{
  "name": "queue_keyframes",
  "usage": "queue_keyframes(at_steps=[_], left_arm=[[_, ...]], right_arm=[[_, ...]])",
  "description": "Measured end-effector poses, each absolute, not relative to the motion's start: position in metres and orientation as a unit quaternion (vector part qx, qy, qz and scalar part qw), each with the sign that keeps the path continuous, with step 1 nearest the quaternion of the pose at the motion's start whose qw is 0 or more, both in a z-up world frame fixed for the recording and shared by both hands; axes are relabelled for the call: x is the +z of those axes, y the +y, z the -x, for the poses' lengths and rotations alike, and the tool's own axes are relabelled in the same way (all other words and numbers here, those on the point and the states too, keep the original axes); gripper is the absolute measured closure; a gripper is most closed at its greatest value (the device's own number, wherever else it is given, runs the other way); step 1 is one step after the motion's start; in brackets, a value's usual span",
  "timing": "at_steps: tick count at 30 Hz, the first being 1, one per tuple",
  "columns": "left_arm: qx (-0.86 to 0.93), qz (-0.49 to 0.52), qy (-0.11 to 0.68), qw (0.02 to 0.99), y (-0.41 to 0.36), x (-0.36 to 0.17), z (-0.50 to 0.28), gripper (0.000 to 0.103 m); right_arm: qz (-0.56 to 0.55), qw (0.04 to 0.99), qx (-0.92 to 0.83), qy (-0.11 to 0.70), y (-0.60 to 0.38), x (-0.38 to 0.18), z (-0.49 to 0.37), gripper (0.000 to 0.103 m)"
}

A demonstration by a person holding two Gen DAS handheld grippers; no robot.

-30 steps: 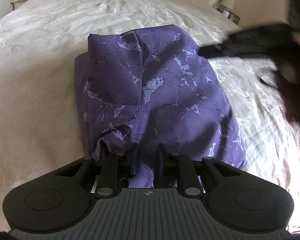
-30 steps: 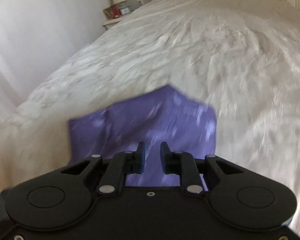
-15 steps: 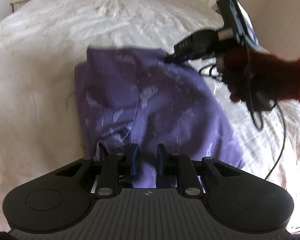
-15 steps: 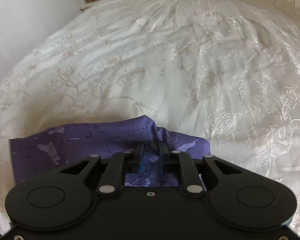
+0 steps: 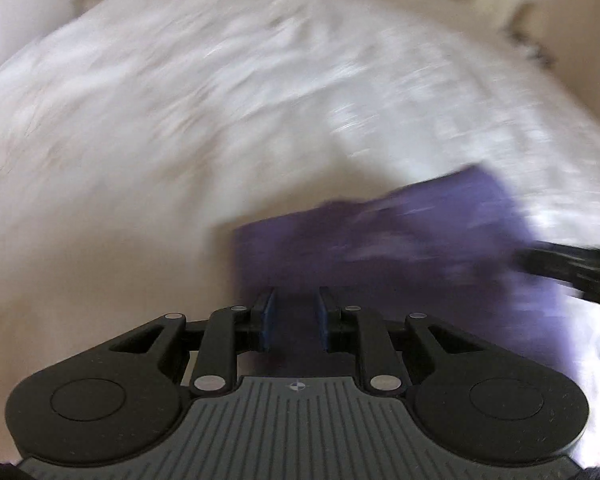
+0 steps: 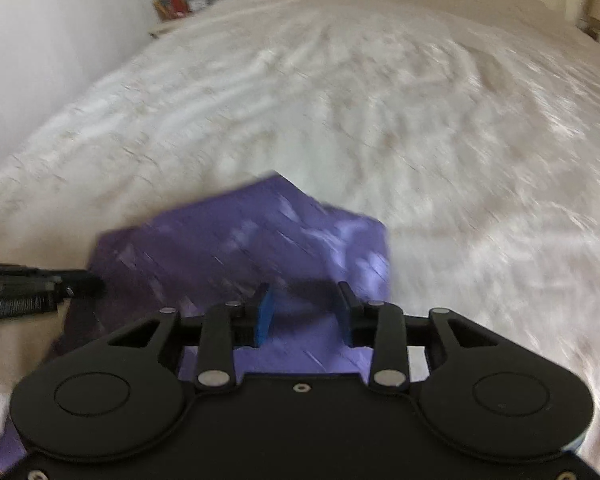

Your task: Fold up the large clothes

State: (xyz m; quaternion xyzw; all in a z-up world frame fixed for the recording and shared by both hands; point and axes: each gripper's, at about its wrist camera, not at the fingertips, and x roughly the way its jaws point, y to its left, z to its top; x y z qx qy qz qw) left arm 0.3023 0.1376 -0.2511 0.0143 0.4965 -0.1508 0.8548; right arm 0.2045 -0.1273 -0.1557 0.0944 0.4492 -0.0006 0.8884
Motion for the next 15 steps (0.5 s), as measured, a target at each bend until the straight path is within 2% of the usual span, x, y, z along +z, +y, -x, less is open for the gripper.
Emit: queue_keyframes(at_steps=[2,5,6,7,8,9,10,12,13,15], left_arm=[[-0.128,0.007,0.504,0.854,0.153,-0.253,-0.306,0.075],[-0.113,0.023,0.506,0.855,0.169,-0.240,-0.301,0.074],[-0.116,0.024,0.503,0.856,0.173,-0.233,-0.297,0.067],[-0.118,0.026,0.499,0.858,0.176,-0.226,-0.292,0.049],[-0.120,0.027,0.493,0.862,0.179,-0.219,-0.286,0.037],[-0.123,0.026,0.484,0.866,0.179,-0.212,-0.281,0.017],[-0.126,0.024,0.476,0.870,0.179,-0.205,-0.278,0.010],[-0.126,0.012,0.458,0.880,0.177,-0.189,-0.264,0.008],[-0.125,0.008,0.453,0.883,0.174,-0.185,-0.260,0.007],[-0.131,0.000,0.445,0.886,0.170,-0.174,-0.249,0.005]], right_arm=[[-0.110,0.885,-0.035,0.452,-0.136,-0.158,-0.198,0.045],[-0.161,0.876,-0.074,0.449,-0.150,-0.153,-0.188,0.042],[-0.166,0.877,-0.080,0.444,-0.152,-0.149,-0.184,0.042],[-0.166,0.879,-0.082,0.440,-0.153,-0.144,-0.178,0.036],[-0.166,0.880,-0.082,0.437,-0.151,-0.140,-0.174,0.032],[-0.167,0.882,-0.080,0.433,-0.150,-0.135,-0.168,0.024],[-0.170,0.885,-0.077,0.428,-0.148,-0.130,-0.162,0.020],[-0.173,0.888,-0.068,0.419,-0.141,-0.121,-0.151,0.015],[-0.173,0.890,-0.064,0.417,-0.138,-0.117,-0.146,0.008],[-0.170,0.892,-0.059,0.416,-0.131,-0.110,-0.135,0.001]])
